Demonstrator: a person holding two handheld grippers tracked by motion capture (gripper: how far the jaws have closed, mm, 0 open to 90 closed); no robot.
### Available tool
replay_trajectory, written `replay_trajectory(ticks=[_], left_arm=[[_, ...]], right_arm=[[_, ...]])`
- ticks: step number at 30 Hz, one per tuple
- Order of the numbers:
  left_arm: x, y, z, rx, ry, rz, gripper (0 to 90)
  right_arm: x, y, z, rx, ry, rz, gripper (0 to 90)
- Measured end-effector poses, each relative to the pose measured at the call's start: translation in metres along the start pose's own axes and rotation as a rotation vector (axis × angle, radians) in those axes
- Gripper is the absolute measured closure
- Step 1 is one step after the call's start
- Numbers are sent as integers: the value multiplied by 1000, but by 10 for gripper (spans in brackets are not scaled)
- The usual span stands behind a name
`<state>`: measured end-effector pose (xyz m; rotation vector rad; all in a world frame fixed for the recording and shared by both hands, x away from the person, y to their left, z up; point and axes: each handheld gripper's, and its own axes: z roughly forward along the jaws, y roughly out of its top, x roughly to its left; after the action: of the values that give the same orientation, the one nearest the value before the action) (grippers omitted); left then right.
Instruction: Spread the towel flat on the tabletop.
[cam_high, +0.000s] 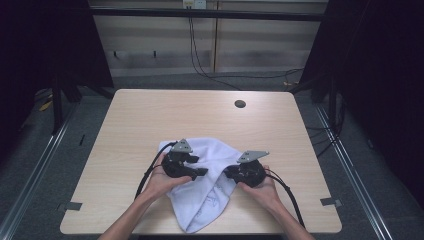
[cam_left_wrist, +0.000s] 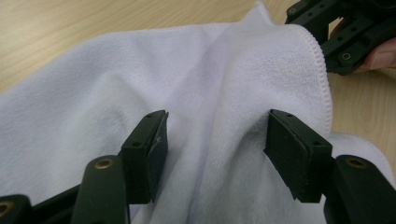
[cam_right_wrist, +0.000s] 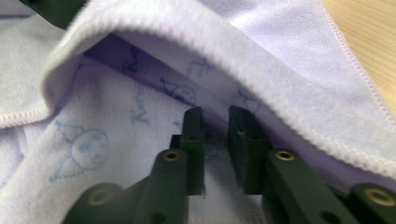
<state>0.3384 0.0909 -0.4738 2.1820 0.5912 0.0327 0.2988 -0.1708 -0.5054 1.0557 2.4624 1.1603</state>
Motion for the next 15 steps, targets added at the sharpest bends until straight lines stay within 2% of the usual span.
replay_trajectory(ticks=[2, 3, 6, 9, 10, 12, 15], left_arm=[[-5, -1, 4, 45, 21, 30, 446], [-6, -2, 4, 55, 16, 41, 525], [-5, -3, 0, 37, 1, 41, 726], [-1, 0, -12, -28, -9, 2, 792], [1, 1, -18, -59, -8, -13, 797], [7, 5, -33, -145, -40, -65, 799], [15, 9, -62, -247, -11, -91, 802]], right_arm=[[0, 0, 0, 3, 8, -6, 833], [0, -1, 0, 3, 12, -4, 849], [0, -1, -1, 7, 29, 0, 889], [-2, 0, -2, 17, 64, 13, 896], [-3, 1, -2, 18, 76, 14, 898], [-7, 2, -5, 12, 68, 25, 899], [-17, 6, -17, -23, 50, 57, 899]])
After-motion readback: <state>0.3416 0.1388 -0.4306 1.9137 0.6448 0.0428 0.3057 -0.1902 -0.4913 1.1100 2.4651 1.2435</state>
